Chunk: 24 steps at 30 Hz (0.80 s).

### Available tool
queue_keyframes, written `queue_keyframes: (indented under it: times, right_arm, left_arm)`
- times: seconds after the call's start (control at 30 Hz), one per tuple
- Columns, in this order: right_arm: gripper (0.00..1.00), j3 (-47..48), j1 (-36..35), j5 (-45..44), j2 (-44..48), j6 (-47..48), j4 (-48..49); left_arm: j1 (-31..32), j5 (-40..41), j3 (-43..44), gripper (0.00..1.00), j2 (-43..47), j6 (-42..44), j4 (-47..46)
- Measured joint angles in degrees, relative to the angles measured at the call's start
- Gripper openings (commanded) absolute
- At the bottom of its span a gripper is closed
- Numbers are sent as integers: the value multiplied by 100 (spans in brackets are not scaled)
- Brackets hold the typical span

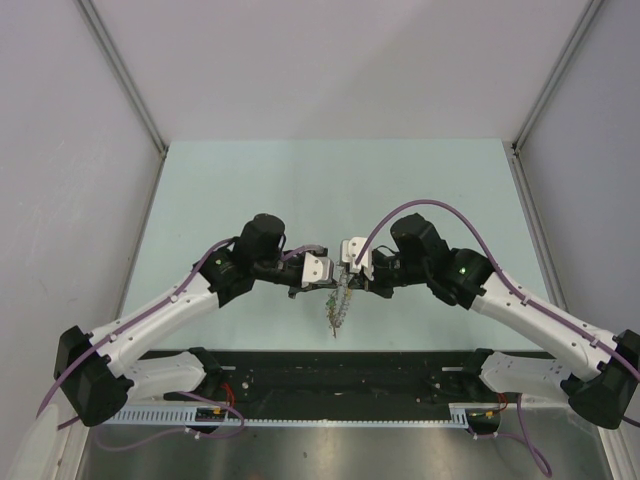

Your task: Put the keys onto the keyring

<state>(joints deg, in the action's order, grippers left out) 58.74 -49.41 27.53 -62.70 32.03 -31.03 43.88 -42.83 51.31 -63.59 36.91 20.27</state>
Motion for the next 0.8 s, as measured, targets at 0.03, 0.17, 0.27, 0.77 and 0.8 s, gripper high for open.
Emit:
queue_keyframes:
  times: [0.03,0.17,0.27,0.77,0.8]
  right_arm:
    - [0,0,2,7,0,0,2]
    - [0,0,0,37,0,0,4]
    - [0,0,0,42,0,0,4]
    - [0,0,0,50,0,-2,94]
    - [0,0,0,57,0,-2,96]
  left_arm:
    - [0,-2,0,0,0,0,-2]
    - [0,0,0,0,0,0,-2]
    - [0,0,0,0,0,-2,-2]
    - [15,0,0,0,-2,-35,-2]
    - [15,0,0,1,-2,-44,-2]
